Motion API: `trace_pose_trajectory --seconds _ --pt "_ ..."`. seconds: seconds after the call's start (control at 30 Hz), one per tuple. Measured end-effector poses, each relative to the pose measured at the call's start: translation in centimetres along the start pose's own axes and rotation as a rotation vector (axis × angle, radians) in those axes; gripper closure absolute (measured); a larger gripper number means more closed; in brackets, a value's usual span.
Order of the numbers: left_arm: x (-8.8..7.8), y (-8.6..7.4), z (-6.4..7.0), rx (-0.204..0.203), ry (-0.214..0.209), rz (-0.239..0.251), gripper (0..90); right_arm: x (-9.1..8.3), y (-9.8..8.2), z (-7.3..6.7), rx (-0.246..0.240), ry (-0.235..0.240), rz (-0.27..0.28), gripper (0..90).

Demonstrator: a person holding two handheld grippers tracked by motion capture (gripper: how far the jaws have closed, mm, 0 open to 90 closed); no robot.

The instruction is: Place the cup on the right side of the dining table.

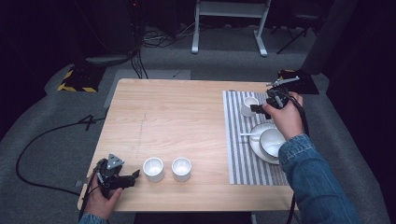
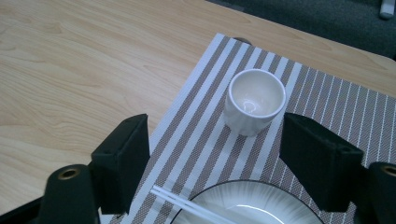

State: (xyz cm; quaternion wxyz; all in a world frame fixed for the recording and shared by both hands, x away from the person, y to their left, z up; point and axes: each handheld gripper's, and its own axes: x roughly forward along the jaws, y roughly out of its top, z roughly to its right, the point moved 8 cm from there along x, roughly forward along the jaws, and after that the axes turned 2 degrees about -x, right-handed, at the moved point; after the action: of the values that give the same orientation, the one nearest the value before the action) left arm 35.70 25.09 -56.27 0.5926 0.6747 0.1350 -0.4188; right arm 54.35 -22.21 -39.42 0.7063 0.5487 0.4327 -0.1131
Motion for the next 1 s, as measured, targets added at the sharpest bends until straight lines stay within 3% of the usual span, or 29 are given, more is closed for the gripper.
trace_pose_trajectory --seconds 0.27,0.3,0.47,0.5,0.77,1.0 --pt "0.0 0.0 0.0 0.000 0.000 0.000 14.8 -2.2 -0.8 -0.8 -0.035 0.011 0.030 24.4" --pt "0.0 0.0 0.0 0.000 0.000 0.000 14.8 -2.8 -1.1 -1.4 -0.072 0.008 0.028 24.7" --pt "0.0 0.0 0.0 0.000 0.000 0.000 14.9 -4.2 -1.5 -2.8 -0.107 0.024 0.055 25.0" --pt "0.0 0.0 0.0 -0.001 0.000 0.000 14.9 -4.8 -1.9 -3.6 -0.127 0.036 0.064 25.2" --pt "0.0 0.0 0.0 -0.001 0.000 0.001 14.9 -6.1 -4.3 -5.0 -0.146 0.083 0.094 25.1" --pt "0.0 0.0 0.0 0.000 0.000 0.000 14.9 -7.1 -6.5 -5.4 -0.150 0.081 0.117 24.8"
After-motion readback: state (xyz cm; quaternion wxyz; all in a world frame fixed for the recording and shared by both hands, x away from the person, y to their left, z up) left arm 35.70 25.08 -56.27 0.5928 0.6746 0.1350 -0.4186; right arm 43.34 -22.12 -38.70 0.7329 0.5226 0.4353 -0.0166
